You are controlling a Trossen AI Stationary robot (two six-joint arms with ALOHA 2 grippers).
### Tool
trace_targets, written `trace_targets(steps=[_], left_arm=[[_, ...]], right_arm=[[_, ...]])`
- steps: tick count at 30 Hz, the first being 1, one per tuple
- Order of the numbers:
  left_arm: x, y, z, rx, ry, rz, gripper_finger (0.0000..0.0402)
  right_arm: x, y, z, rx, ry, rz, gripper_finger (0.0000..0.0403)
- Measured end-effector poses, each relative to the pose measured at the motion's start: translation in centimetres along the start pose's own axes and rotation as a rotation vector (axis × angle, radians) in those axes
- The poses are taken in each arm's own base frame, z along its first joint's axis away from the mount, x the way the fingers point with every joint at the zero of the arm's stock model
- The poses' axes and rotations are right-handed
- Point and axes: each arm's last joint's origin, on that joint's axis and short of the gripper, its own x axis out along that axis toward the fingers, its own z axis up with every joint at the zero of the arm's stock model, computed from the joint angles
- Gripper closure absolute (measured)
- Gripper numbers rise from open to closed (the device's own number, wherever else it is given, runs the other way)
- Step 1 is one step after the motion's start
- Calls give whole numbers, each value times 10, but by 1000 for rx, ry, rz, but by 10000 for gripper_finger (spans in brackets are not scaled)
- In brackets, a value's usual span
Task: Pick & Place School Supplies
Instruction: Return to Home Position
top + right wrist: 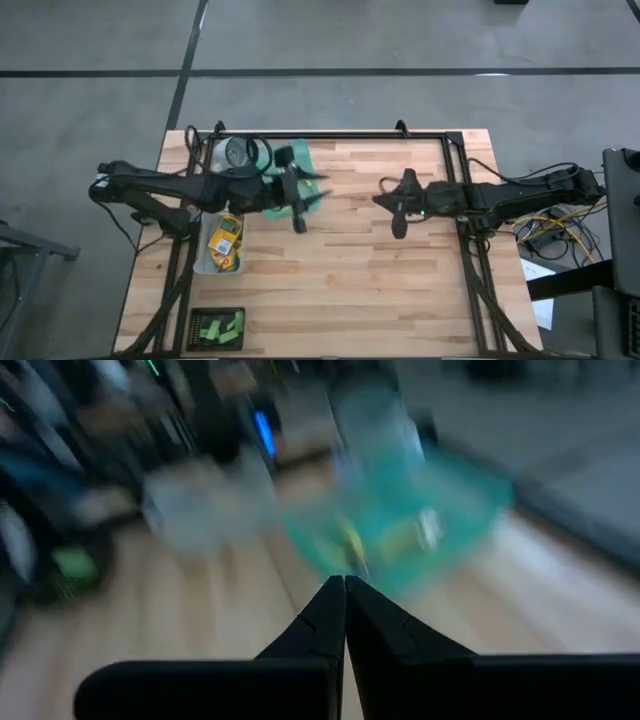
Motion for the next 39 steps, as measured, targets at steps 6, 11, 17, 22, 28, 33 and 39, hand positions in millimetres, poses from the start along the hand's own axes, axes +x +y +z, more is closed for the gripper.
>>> trace_targets(steps=[6,11,17,22,28,33,39], left_arm=[[9,-12,-57,-20,-55,-7,255],[0,-15,-103,-119,-148,37,255],[-25,-22,-161,-261,-253,-20,255],[-57,-20,-195,-336,-302,72,255],[-99,-10,-212,-391,-398,179,255],[-123,-4,-222,-418,-419,250,255],[-134,1,-222,-358,-425,302,255]], right_arm=[[-7,10,27,-111,-255,172,394],[-7,6,29,-105,-257,175,394],[-9,7,28,-147,-232,251,394],[-23,3,29,-179,-218,251,394],[-56,-15,21,-125,-126,178,394],[-90,-29,22,-124,-208,81,394],[-130,-44,17,-117,-327,62,394]])
